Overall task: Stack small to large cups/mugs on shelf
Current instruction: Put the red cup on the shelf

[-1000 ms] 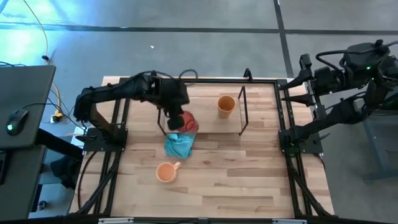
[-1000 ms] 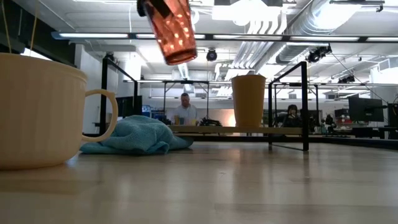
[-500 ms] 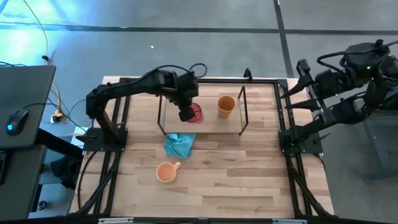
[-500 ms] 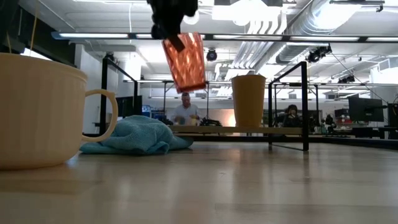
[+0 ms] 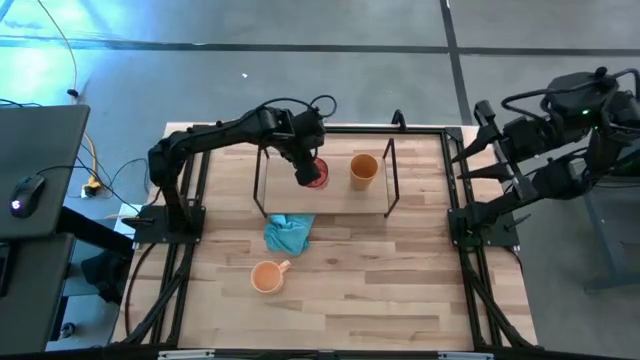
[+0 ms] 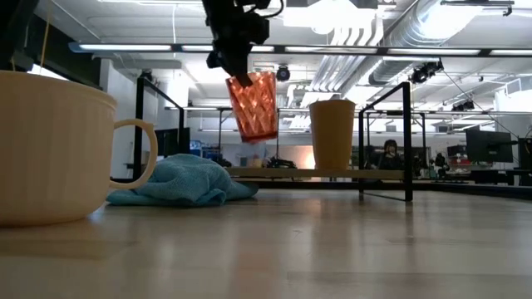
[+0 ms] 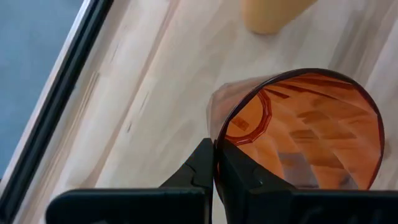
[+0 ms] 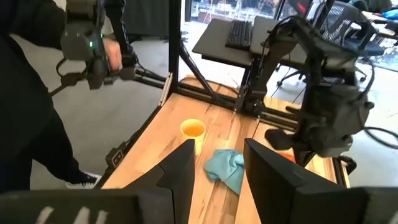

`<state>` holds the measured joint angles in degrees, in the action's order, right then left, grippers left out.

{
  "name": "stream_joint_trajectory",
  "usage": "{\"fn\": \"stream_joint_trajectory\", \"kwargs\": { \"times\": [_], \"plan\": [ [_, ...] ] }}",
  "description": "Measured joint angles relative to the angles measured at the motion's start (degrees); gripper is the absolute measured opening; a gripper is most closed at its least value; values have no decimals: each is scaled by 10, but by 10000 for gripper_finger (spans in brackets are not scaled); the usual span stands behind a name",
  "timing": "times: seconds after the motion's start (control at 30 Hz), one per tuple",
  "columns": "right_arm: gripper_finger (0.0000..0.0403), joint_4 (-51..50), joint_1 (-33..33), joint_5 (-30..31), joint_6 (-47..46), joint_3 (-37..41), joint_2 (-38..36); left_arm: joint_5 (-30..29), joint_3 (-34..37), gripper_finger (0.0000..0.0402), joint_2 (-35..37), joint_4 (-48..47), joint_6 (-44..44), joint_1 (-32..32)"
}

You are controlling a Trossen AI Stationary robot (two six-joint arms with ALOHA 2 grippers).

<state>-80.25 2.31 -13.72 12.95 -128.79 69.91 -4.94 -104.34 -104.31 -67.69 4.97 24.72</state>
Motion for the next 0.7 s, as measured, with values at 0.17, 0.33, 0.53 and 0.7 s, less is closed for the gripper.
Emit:
{"fn": "stream_joint_trajectory", "kwargs": {
  "times": [0.17, 0.33, 0.53, 0.7],
  "plan": [
    [130, 55, 0, 0, 9, 100, -39, -3, -68, 0, -31, -29, -5, 10],
    [130, 131, 0, 0, -7, 211, -93, -7, -180, 0, -94, -106, -33, 13],
    [130, 193, 0, 1, -70, 313, -170, -9, -244, 0, -150, -183, -62, 24],
    [130, 255, 0, 4, -98, 382, -235, 4, -245, 0, -160, -158, -62, 23]
  ]
}}
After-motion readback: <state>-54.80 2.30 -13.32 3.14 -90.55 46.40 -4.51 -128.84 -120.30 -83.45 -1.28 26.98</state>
